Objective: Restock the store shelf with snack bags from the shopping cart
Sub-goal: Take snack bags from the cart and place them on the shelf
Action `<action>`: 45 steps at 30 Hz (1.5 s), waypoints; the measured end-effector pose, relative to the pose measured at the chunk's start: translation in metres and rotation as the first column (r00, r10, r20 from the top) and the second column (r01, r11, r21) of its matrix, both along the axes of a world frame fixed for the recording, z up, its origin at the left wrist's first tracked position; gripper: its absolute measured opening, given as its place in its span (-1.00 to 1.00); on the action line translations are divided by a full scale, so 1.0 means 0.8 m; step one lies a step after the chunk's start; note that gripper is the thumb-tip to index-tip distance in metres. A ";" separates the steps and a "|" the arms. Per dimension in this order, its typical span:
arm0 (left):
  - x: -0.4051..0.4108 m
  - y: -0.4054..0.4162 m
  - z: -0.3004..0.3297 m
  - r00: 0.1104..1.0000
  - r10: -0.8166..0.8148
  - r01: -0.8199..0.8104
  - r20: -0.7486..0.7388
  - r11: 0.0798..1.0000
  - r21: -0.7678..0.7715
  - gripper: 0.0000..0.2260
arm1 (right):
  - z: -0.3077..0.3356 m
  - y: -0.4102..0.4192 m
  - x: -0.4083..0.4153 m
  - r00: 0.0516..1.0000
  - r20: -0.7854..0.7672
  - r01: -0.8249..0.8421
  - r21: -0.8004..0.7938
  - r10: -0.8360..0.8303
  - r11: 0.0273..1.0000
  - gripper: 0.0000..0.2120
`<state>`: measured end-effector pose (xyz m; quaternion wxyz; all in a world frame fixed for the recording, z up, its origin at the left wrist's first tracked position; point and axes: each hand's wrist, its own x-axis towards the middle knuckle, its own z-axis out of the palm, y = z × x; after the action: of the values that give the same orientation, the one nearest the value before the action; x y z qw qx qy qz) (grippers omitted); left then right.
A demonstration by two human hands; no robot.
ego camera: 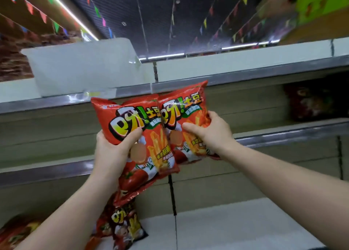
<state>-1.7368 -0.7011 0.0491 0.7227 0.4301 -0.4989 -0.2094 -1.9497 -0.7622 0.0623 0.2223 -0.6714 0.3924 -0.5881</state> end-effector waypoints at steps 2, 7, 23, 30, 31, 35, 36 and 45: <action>-0.024 -0.013 0.002 0.996 -0.094 0.094 0.003 0.996 0.008 -0.17 | 0.000 0.006 -0.031 0.998 0.011 0.059 0.019 -0.059 0.998 -0.55; -0.092 -0.037 0.006 0.954 -0.301 0.301 0.002 0.953 0.024 -0.18 | 0.001 0.023 -0.101 0.978 0.009 0.210 0.051 -0.210 0.976 -0.57; -0.307 -0.076 0.019 0.864 -0.495 0.493 0.093 0.869 0.046 -0.62 | -0.006 0.000 -0.321 0.936 0.091 0.324 0.156 -0.340 0.933 -0.58; -0.429 -0.107 0.031 0.860 -0.481 0.474 0.169 0.877 0.083 -0.89 | -0.002 -0.063 -0.448 0.941 0.190 0.219 0.282 -0.279 0.934 -0.45; -0.445 -0.113 0.031 0.861 -0.480 0.472 0.165 0.877 0.090 -0.91 | 0.001 -0.071 -0.465 0.939 0.206 0.206 0.303 -0.274 0.931 -0.46; -0.498 -0.132 0.031 0.845 -0.519 0.500 0.130 0.852 0.153 -0.83 | 0.008 -0.100 -0.521 0.934 0.240 0.160 0.381 -0.264 0.911 -0.52; -0.508 -0.137 0.032 0.837 -0.535 0.514 0.116 0.840 0.173 -0.80 | 0.010 -0.108 -0.532 0.933 0.251 0.146 0.391 -0.259 0.908 -0.55; -0.555 -0.192 0.042 0.784 -0.621 0.599 -0.005 0.755 0.267 -0.71 | 0.022 -0.161 -0.583 0.910 0.311 0.112 0.450 -0.273 0.886 -0.47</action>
<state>-2.1807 -0.8548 0.0829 0.5319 0.3412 -0.6107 -0.4773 -2.4164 -0.8907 0.0803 0.3709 -0.4425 0.5277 -0.6230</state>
